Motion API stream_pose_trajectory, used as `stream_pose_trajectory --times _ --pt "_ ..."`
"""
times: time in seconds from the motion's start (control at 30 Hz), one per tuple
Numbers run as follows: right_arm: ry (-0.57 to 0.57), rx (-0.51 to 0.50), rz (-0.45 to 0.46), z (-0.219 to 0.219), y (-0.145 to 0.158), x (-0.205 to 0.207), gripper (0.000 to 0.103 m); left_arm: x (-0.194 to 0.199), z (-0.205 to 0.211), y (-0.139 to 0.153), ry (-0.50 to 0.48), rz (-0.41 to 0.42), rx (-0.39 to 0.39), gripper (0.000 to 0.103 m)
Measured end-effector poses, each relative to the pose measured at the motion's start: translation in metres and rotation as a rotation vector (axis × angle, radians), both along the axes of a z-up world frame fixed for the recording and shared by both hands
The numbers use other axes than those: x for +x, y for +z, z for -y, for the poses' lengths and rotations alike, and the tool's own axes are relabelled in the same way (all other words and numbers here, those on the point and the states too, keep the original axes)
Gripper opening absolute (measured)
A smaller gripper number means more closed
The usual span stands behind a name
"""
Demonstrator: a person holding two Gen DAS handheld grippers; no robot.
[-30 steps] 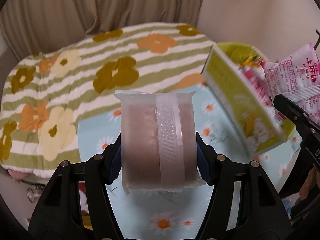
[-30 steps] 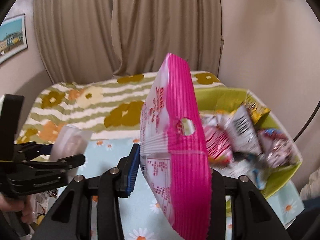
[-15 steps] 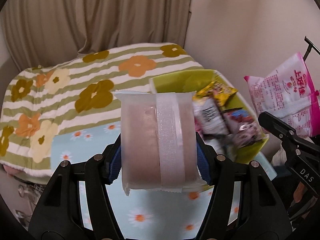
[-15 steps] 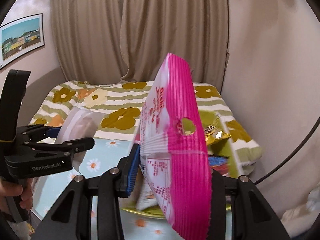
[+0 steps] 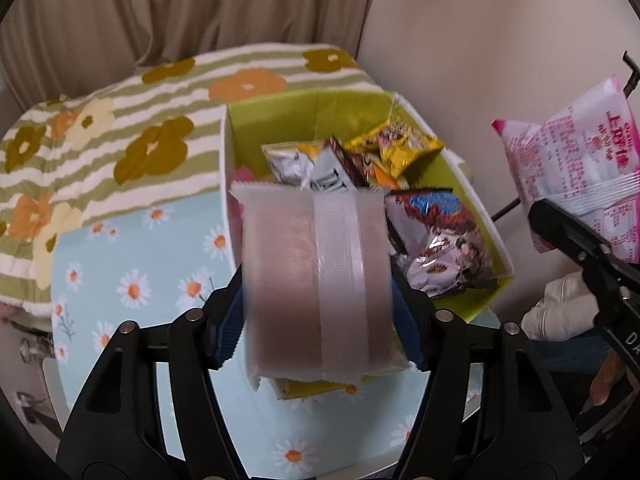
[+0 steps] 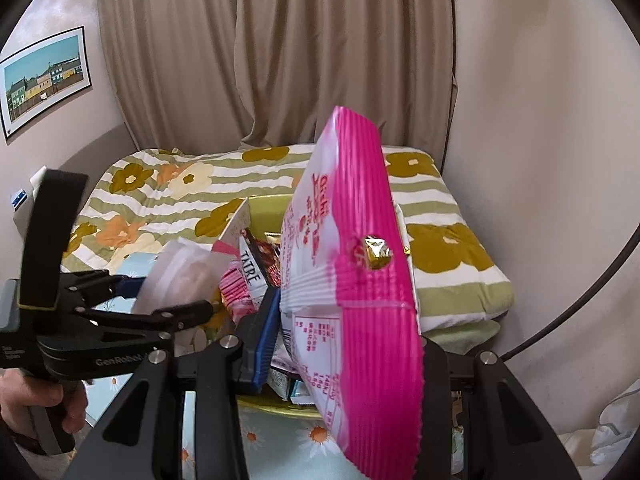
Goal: Organize snacks
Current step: 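Carry both snacks over the yellow box and open both tools to release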
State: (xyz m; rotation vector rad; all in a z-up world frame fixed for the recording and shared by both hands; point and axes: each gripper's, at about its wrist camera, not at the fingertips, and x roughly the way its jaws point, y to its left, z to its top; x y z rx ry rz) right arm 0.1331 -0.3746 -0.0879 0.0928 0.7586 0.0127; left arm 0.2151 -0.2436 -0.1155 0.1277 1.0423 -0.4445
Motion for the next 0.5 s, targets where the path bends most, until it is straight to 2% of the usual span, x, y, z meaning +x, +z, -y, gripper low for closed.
stream_pose_trajectory --times 0.07,0.13,0.5 --pt "-0.001 0.012 -0.011 0.003 -0.003 0.002 0.038 0.003 0.0 -0.003 0.004 0.006 0.039 0.098" --pt "0.006 0.017 -0.025 0.002 -0.007 0.006 0.038 0.002 -0.004 -0.001 0.013 0.032 0.038 0.098" --pt "0.101 0.062 -0.072 -0.022 -0.02 0.028 0.04 -0.001 -0.041 0.003 0.06 0.05 0.064 0.098"
